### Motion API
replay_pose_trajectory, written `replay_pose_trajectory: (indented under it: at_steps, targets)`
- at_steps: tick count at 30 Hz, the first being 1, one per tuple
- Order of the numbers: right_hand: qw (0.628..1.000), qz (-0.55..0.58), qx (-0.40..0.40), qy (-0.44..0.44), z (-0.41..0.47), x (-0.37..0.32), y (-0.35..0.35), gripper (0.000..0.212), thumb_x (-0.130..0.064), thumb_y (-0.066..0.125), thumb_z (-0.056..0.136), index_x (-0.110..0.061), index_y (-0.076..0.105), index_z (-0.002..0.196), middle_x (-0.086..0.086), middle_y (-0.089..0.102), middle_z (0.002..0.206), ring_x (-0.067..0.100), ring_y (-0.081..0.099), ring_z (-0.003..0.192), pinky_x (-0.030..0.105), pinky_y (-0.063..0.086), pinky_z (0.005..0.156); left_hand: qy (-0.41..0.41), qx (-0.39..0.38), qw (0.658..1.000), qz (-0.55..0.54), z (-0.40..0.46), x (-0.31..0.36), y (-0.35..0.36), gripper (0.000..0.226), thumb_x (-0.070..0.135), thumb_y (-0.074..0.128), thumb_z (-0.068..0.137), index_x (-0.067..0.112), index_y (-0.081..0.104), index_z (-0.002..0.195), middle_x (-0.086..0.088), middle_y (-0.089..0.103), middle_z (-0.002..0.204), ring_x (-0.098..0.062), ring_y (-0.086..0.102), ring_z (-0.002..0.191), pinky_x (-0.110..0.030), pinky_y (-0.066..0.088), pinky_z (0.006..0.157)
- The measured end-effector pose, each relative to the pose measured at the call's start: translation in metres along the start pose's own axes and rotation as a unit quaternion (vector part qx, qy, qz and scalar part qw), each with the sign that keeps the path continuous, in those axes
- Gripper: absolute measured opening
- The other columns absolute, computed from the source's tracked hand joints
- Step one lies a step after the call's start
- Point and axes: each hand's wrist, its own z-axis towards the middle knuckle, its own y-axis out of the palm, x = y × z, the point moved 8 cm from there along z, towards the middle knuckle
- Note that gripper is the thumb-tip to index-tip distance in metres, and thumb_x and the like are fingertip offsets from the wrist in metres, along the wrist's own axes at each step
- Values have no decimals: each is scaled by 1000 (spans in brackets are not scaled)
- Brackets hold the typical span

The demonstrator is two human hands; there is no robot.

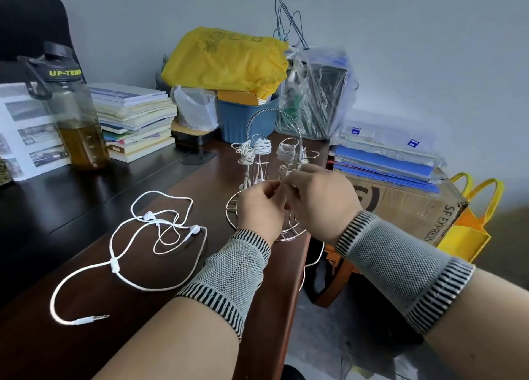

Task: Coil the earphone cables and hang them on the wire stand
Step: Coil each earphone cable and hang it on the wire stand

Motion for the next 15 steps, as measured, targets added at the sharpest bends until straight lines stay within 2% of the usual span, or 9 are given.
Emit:
replay_pose_trajectory:
  at_steps: [2, 4, 7, 11, 15]
  targets:
    - [988, 111, 58, 91, -10, 29, 3, 22, -25, 55, 88, -15, 74, 85, 1, 67, 78, 22, 64, 67, 33, 52, 59, 1, -4, 1000, -10, -2, 1, 0, 27, 16, 61, 94, 17, 68, 68, 8, 57, 48, 0, 45, 37, -15, 36, 45]
    - [961, 191, 47, 196, -18, 53, 17, 17, -26, 62, 89, -16, 73, 81, -2, 67, 74, 13, 61, 65, 30, 52, 64, 4, -4, 1000, -17, -1, 1, -1, 30, 19, 63, 92, 19, 67, 63, 9, 55, 43, -2, 41, 35, -19, 34, 44]
    - [889, 322, 66, 319, -28, 68, 39, 14, -26, 65, 88, -23, 66, 74, -8, 65, 68, 7, 58, 63, 29, 52, 68, -1, -12, 1000, -9, 0, -1, -1, 27, 22, 65, 90, 15, 68, 64, 8, 57, 46, -8, 41, 38, -22, 34, 46]
    - [825, 390, 112, 394, -32, 56, 65, 11, -27, 59, 92, -29, 59, 81, -10, 64, 73, 8, 60, 66, 32, 54, 72, -8, -5, 1000, 4, 6, -7, -10, 26, 29, 67, 87, 22, 69, 63, 10, 60, 50, -9, 44, 44, -28, 40, 52]
    - [795, 411, 153, 419, -36, 36, 84, 10, -29, 47, 97, -31, 56, 94, -10, 62, 71, 5, 56, 63, 24, 46, 65, -8, 14, 1000, 8, 11, -12, -18, 25, 40, 64, 81, 25, 66, 60, 9, 57, 48, -11, 46, 47, -31, 42, 56]
